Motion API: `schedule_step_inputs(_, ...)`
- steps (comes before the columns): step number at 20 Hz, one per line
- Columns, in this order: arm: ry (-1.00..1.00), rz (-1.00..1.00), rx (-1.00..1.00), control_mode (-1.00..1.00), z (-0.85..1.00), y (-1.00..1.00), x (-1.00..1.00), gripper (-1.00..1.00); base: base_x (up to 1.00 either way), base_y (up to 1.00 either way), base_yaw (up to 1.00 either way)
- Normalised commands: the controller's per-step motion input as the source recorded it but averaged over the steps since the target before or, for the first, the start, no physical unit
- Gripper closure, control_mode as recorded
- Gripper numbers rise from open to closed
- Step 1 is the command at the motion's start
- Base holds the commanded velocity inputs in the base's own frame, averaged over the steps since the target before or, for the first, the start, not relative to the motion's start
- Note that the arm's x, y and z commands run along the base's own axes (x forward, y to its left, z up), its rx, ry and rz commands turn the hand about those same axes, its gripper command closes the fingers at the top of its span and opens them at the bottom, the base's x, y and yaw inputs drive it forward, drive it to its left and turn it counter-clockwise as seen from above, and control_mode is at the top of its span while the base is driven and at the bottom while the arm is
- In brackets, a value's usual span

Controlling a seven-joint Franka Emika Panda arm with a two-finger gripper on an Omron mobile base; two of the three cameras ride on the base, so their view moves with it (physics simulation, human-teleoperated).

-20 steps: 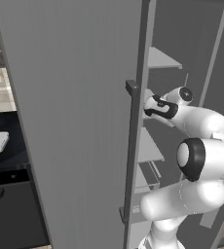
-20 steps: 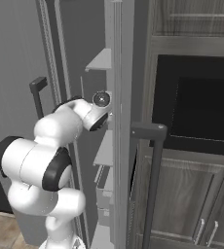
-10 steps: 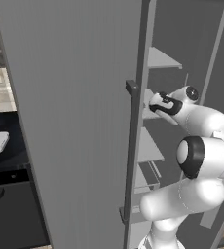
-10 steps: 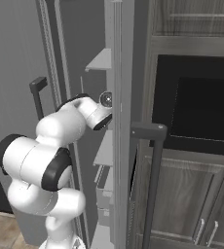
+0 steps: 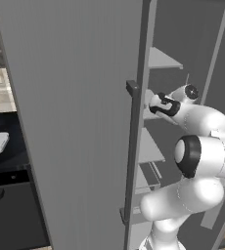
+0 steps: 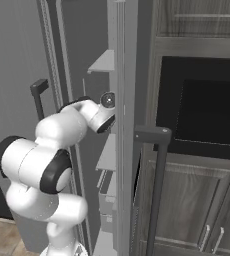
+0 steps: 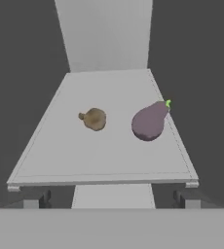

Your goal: Take the garlic and eggplant out of the freezer and place them in the tupperware container on the counter. Then put the tupperware containing the vegetables back in the freezer.

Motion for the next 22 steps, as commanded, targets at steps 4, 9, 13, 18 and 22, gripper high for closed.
schedule_step_inputs(4, 0.04, -0.2, 0.0, -1.0, 0.01, 0.0, 0.04, -1.0, 0.0, 0.0, 0.0)
schedule_step_inputs(9, 0.02, -0.17, 0.0, -1.0, 0.0, -0.04, 0.07, -1.0, 0.0, 0.0, 0.0)
schedule_step_inputs(13, 0.03, -0.11, 0.0, -1.0, 0.04, -0.18, 0.03, -1.0, 0.0, 0.0, 0.0)
schedule_step_inputs(18, 0.05, -0.02, 0.05, -1.0, 0.01, -0.16, 0.12, -1.0, 0.0, 0.0, 0.0)
schedule_step_inputs(22, 0.02, 0.0, 0.07, -1.0, 0.0, -0.17, 0.12, -1.0, 0.0, 0.0, 0.0)
